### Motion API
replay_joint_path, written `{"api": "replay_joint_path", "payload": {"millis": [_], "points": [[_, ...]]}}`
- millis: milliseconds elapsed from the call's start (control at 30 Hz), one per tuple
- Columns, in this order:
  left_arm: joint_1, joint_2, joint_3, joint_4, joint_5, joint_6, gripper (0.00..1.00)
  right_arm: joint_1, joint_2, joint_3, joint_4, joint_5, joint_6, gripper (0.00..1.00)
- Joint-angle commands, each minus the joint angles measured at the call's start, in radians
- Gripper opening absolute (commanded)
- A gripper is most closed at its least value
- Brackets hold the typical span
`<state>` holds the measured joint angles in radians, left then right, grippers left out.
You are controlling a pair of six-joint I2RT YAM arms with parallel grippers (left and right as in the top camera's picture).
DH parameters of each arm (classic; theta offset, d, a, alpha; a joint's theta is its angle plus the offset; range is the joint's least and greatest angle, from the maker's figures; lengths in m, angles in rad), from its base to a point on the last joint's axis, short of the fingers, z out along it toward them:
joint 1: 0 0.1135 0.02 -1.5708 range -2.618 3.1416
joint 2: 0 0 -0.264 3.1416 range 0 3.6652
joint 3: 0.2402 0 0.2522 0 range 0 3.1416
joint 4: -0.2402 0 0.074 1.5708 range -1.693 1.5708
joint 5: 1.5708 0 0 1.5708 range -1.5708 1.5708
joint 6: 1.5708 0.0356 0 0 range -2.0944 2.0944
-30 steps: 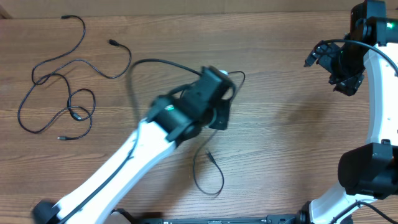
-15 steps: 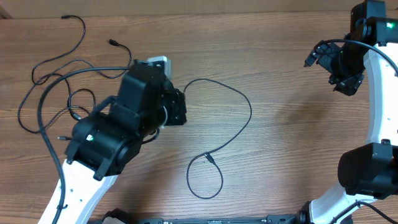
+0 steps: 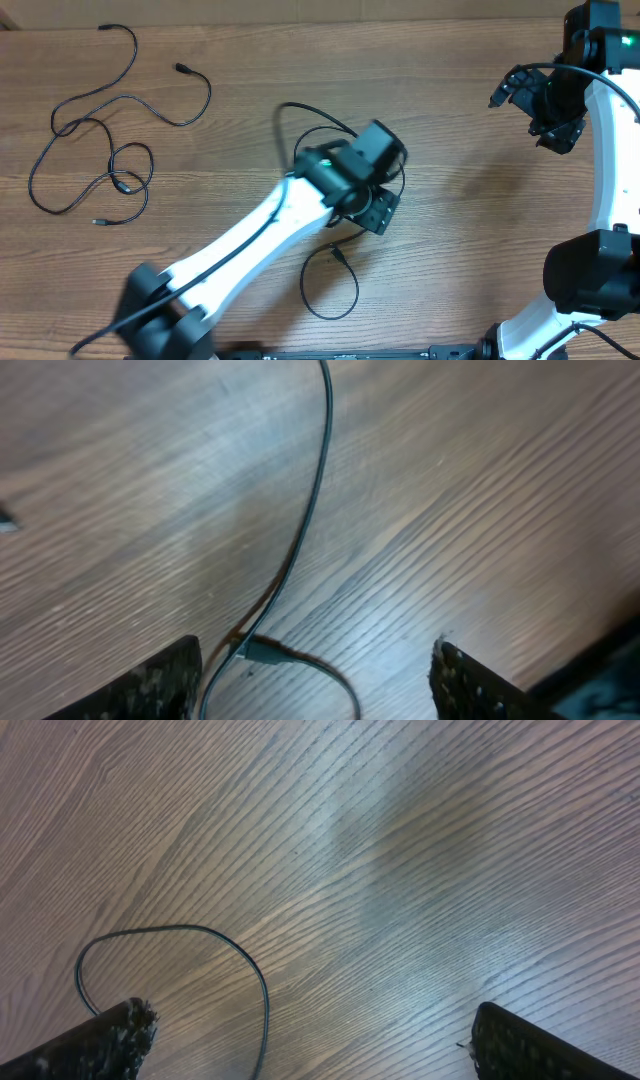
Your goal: Untangle cables
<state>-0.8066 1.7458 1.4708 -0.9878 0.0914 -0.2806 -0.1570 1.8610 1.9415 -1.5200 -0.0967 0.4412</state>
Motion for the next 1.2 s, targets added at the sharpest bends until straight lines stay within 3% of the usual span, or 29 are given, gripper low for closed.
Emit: {"api": "replay_joint_path", "payload": {"millis": [0, 167, 267, 567, 767, 967, 1167], "points": [[-0.007, 0.101, -0.01, -0.013, -0.021, 0.161, 0.75, -0.002, -0.015, 0.0, 0.001, 0.006, 0.004, 1.0], [-0.008, 0.215, -0.01, -0.053, -0.021, 0.235, 0.71, -0.002, -0.014, 0.0, 0.001, 0.006, 0.004, 1.0], [-0.007, 0.269, -0.01, -0.055, -0.02, 0.246, 0.63, -0.002, -0.015, 0.0, 0.001, 0.006, 0.004, 1.0], [-0.029, 0.334, -0.01, -0.063, -0.003, 0.334, 0.68, -0.002, -0.015, 0.0, 0.001, 0.006, 0.004, 1.0], [-0.038, 0.376, -0.01, -0.043, -0.043, 0.303, 0.67, -0.002, -0.015, 0.0, 0.001, 0.006, 0.004, 1.0], [-0.039, 0.413, -0.011, -0.016, -0.053, 0.292, 0.54, -0.002, -0.015, 0.0, 0.001, 0.006, 0.004, 1.0], [-0.037, 0.446, -0.011, 0.01, -0.077, 0.291, 0.13, -0.002, -0.015, 0.0, 0.001, 0.006, 0.004, 1.0]]}}
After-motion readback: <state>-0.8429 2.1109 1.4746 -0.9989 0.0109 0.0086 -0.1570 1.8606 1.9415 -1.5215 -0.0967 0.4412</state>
